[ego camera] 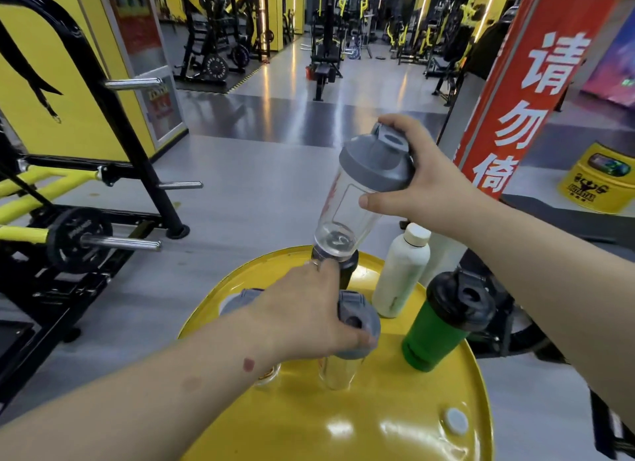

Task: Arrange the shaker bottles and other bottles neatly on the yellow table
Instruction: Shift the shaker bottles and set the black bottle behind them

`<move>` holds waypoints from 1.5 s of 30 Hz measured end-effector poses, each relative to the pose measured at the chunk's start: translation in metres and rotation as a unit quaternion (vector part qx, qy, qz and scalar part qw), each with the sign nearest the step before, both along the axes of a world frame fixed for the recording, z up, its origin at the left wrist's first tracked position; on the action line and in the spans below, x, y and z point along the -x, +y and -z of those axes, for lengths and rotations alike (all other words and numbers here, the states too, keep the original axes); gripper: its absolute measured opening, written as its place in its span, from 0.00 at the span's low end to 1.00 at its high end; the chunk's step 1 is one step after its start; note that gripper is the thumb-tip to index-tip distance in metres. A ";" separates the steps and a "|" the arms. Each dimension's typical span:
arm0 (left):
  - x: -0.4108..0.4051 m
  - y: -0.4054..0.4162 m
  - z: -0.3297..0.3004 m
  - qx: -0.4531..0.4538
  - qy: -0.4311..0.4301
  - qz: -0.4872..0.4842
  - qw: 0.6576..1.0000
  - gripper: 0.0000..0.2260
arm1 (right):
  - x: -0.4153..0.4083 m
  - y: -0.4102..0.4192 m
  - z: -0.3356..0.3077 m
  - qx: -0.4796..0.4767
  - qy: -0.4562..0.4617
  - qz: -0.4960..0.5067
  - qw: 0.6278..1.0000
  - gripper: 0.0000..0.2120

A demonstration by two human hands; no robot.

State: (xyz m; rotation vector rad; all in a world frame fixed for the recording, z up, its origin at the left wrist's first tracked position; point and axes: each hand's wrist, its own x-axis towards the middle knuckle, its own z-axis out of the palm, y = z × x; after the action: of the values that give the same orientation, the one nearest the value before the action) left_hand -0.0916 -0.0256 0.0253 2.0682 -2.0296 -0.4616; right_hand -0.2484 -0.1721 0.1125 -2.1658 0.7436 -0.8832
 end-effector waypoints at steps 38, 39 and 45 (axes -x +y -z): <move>-0.135 -0.082 0.046 0.050 0.045 -0.104 0.992 0.47 | -0.036 0.033 0.120 0.012 0.361 -0.089 0.928 0.48; -0.134 -0.083 0.049 0.047 0.045 -0.107 0.992 0.47 | -0.035 0.034 0.125 0.004 0.355 -0.089 0.931 0.48; -0.130 -0.084 0.049 0.038 0.037 -0.092 0.994 0.44 | -0.027 0.043 0.145 -0.022 0.321 -0.088 0.943 0.49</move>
State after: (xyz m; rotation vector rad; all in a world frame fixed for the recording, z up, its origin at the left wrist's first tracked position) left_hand 0.0380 -0.1092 -0.0237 2.1339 -1.7674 -0.4138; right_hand -0.2218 -0.1286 -0.0327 -2.4455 0.8370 -0.0460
